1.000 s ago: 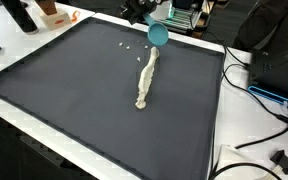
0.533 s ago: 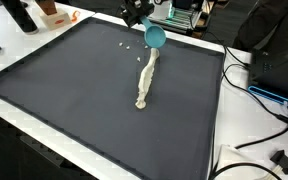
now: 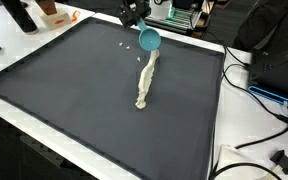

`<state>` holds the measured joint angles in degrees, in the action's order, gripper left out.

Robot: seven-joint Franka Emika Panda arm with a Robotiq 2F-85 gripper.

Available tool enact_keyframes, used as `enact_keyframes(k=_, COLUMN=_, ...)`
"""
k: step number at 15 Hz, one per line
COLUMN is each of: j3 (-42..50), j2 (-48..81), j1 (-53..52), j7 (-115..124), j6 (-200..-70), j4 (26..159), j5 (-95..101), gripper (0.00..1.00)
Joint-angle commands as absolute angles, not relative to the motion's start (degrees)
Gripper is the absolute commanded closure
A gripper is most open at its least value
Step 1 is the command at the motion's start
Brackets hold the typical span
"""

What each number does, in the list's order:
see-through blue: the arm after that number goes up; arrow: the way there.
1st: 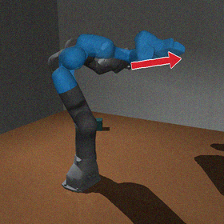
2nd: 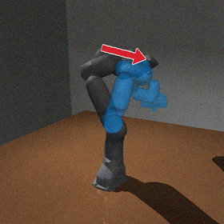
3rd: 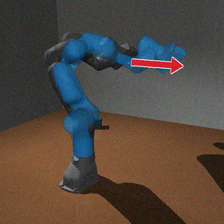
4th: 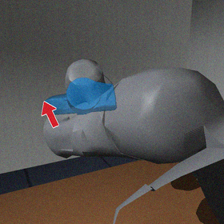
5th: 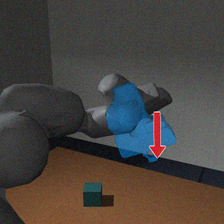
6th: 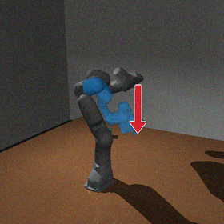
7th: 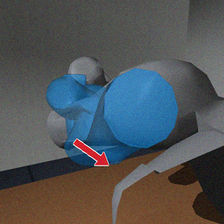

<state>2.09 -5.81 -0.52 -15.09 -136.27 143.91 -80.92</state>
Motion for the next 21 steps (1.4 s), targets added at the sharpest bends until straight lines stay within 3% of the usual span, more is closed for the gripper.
enact_keyframes(k=1, j3=0.32, j2=-7.65, j1=-0.27, j7=-9.61, j6=-140.36, j4=144.82, j5=-78.47, gripper=0.75)
enact_keyframes(k=12, j3=-2.77, j2=-10.82, j1=-0.16, j7=11.33, j6=-145.95, j4=145.44, j5=-56.22, gripper=0.75)
enact_keyframes(k=21, j3=-4.66, j2=-11.77, j1=1.49, j7=37.33, j6=-132.59, j4=140.52, j5=-17.86, gripper=0.75)
